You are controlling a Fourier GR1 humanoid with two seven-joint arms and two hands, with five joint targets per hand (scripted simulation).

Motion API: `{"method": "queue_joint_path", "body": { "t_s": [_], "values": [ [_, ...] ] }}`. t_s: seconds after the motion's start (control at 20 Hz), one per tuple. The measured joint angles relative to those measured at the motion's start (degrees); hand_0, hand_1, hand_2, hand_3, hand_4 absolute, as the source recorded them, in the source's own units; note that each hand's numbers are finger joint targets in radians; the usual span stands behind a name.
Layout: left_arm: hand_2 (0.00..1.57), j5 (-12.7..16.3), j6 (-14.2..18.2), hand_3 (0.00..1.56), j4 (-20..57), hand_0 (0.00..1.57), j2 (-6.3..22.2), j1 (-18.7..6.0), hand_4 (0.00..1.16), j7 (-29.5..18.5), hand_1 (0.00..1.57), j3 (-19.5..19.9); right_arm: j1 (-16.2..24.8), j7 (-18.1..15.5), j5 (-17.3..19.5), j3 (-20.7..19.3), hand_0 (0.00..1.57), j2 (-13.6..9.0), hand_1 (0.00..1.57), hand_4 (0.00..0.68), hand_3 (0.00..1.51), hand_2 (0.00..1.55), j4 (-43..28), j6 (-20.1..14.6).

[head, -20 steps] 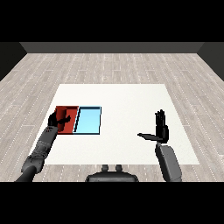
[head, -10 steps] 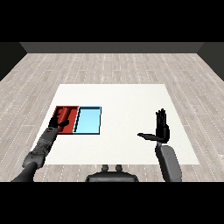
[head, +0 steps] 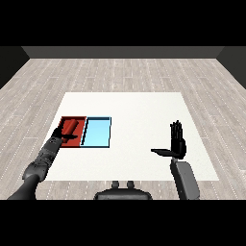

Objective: Pick the red can and put it in the red box

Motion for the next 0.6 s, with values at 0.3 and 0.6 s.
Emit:
{"method": "queue_joint_path", "body": {
  "t_s": [0.3,0.6],
  "values": [
    [0.00,8.39,4.38,0.00,-6.72,0.00,-0.39,2.55,0.00,-12.16,0.00,8.58,0.66,-1.00,-0.32,-0.38,0.00,-0.46,0.00,0.000,0.00,0.00,-0.28,1.29],
    [0.00,17.54,-0.36,0.00,-19.26,0.00,-4.47,3.48,0.00,-30.09,0.00,16.32,0.70,-1.21,-1.04,0.17,0.00,-0.24,0.00,0.000,0.00,0.00,-0.24,2.75]
  ]
}}
